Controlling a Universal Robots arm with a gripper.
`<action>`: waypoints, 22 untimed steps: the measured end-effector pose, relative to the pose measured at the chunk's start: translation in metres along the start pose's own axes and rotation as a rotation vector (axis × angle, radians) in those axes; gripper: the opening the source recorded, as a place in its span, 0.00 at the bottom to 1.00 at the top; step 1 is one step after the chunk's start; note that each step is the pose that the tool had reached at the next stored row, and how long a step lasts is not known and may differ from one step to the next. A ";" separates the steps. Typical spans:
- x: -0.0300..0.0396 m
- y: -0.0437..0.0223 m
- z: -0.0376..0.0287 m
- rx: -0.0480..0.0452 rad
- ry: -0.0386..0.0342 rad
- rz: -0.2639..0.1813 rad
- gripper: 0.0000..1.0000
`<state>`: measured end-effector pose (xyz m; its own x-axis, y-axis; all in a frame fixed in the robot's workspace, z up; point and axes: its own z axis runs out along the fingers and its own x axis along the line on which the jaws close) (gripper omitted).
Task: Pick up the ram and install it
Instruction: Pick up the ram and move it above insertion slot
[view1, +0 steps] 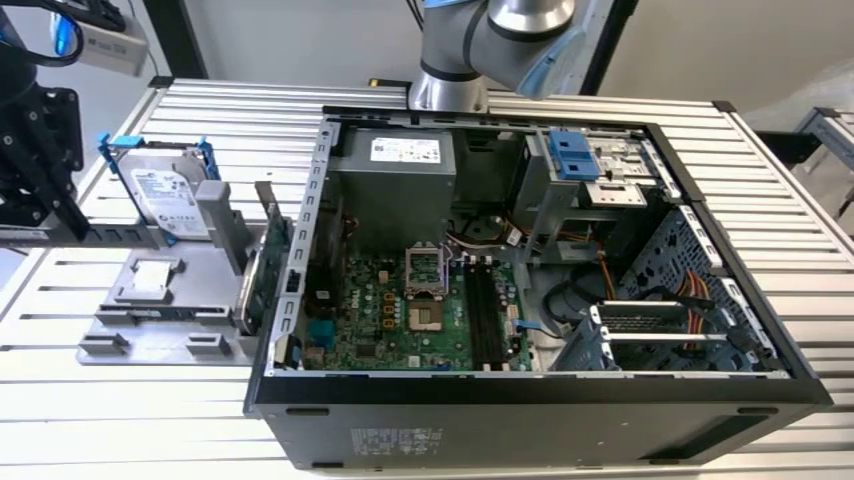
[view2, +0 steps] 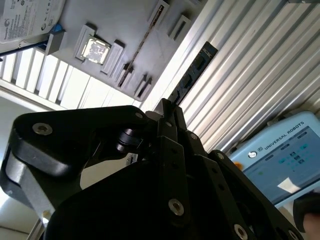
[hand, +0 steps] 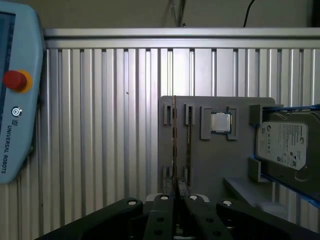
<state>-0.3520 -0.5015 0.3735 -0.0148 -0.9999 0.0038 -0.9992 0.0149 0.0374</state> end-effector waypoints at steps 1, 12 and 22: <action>0.0000 0.0000 -0.0007 0.0000 0.0000 0.000 0.00; 0.0000 0.0003 -0.0087 0.0000 0.0000 0.000 0.00; 0.0001 0.0006 -0.0165 0.0000 0.0000 0.000 0.00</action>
<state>-0.3520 -0.5015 0.3900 -0.0147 -0.9999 0.0038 -0.9992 0.0149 0.0374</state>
